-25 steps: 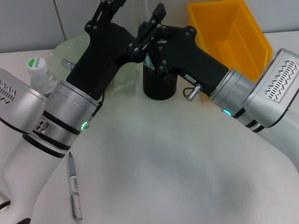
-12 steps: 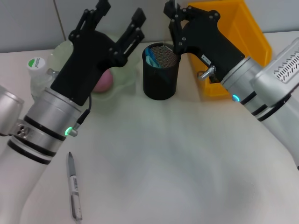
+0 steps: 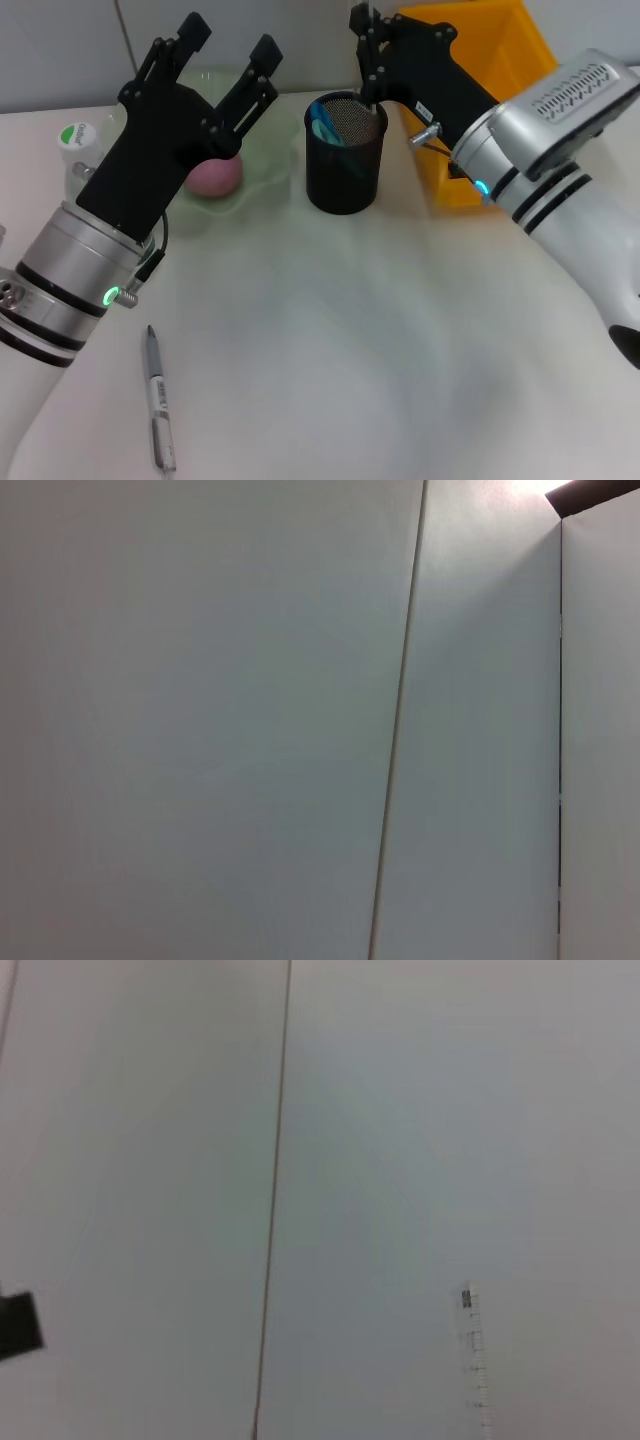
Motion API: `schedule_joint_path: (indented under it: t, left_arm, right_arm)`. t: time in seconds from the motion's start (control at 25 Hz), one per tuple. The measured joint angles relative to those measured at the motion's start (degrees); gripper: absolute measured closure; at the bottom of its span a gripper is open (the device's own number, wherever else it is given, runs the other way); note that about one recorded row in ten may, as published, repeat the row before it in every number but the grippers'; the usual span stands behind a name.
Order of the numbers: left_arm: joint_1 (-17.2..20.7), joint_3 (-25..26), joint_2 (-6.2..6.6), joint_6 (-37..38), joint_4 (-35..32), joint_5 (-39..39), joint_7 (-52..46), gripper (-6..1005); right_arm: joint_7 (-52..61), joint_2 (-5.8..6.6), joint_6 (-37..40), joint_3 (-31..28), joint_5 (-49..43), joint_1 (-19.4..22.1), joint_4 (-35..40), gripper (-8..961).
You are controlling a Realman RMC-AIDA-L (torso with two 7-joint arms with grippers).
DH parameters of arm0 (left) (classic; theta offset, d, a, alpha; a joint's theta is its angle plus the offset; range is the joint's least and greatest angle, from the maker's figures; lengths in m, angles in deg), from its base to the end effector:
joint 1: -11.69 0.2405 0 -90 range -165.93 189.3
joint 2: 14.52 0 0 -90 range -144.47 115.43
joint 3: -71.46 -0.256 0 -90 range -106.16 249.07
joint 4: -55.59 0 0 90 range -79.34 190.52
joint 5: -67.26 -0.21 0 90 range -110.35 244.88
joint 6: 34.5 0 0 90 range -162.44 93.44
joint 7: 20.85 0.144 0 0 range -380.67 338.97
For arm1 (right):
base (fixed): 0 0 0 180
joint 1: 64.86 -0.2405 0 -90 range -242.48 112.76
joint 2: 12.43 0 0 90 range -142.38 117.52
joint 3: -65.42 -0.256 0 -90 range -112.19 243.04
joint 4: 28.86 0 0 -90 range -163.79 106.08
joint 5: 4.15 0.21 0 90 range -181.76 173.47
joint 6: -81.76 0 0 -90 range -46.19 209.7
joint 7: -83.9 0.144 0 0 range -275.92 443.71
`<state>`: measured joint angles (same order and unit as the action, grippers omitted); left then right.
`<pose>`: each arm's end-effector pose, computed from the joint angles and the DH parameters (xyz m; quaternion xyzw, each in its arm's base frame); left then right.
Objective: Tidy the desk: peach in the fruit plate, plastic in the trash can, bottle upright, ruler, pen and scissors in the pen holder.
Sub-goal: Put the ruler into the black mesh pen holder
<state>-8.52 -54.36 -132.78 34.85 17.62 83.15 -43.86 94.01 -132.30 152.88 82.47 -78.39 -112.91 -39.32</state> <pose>-0.1796 0.3160 -0.0493 -0.7488 -0.1459 -0.5311 0.3686 0.1915 0.3961 -0.0578 -0.7834 0.1116 0.3897 0.4711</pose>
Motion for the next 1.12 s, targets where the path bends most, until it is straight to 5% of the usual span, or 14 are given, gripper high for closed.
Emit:
schedule_joint_path:
  t: [0.76,1.12]
  left_arm:
    - [0.8,3.6,0.25,-0.3,2.2,-6.8,-6.0,191]
    - [1.3,11.5,2.74,-0.6,2.9,-25.8,-17.2,192]
  right_arm:
    - [0.3,0.0,-9.9,-1.6,0.1,-2.3,-0.8,949]
    - [0.1,0.0,-10.8,-3.0,0.1,-2.4,-0.8,949]
